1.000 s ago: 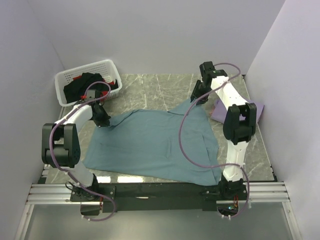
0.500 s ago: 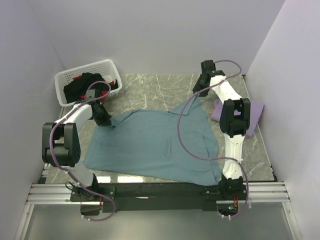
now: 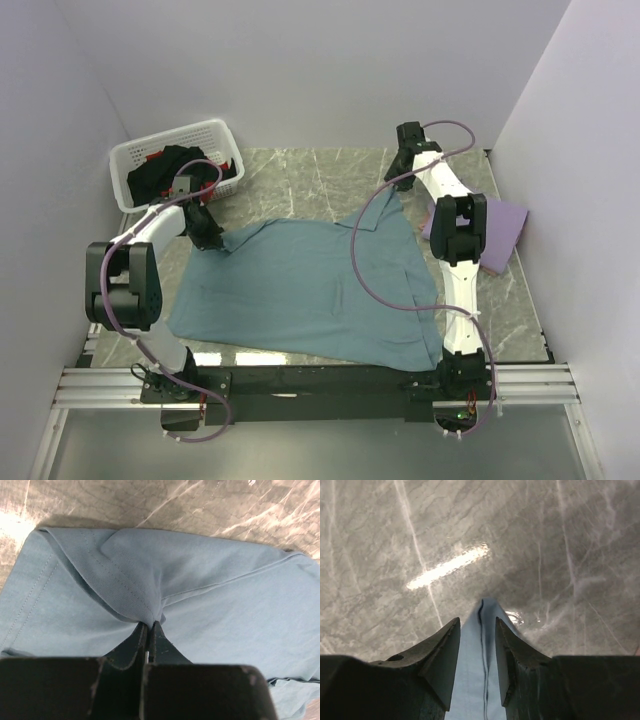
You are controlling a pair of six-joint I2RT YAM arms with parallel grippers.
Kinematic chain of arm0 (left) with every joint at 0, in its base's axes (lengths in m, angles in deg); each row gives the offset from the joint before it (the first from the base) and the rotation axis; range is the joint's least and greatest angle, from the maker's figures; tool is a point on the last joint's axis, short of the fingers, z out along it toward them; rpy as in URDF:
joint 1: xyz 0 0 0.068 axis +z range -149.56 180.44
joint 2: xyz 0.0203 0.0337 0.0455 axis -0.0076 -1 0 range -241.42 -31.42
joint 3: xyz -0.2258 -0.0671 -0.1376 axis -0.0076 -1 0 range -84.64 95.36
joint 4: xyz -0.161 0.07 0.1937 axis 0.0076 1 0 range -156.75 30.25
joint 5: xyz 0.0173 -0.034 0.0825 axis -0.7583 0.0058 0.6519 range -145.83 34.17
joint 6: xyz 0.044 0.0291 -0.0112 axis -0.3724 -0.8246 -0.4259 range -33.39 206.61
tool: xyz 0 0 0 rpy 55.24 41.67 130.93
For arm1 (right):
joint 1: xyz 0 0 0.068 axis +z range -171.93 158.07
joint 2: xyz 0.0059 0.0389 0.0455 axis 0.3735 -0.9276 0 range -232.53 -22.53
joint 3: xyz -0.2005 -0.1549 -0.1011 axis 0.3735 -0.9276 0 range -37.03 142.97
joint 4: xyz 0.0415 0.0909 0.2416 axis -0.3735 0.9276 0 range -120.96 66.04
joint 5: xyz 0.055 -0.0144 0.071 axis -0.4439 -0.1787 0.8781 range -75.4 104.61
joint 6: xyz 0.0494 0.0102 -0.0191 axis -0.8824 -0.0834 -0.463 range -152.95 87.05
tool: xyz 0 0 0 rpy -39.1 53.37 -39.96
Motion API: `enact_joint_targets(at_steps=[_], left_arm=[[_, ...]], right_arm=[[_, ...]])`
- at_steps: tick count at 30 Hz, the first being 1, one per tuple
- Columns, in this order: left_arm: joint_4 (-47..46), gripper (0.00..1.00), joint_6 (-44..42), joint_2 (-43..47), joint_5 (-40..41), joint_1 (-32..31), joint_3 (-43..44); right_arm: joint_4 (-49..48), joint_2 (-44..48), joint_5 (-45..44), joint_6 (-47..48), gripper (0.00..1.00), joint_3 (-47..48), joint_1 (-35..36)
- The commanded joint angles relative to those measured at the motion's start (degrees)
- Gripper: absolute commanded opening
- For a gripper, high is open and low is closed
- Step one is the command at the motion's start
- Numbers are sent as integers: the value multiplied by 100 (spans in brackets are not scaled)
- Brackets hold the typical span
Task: Fold and stack the t-shirts
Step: Fold the tshirt
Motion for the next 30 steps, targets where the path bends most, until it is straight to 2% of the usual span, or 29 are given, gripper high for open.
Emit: enact_joint_targets(at_steps=[1, 10, 25, 30], left_arm=[[-21, 0, 52, -43, -21, 16, 266], [6, 1, 25, -175, -48, 16, 363], [67, 1, 52, -158, 5, 7, 406], [85, 0, 69, -114, 40, 7, 433]], right_arm=[[-91, 252, -276, 89, 41, -137, -30], [50, -38, -118, 54, 40, 65, -21], [32, -293, 119, 36, 33, 249, -13], [-47, -266, 207, 36, 26, 241, -21]])
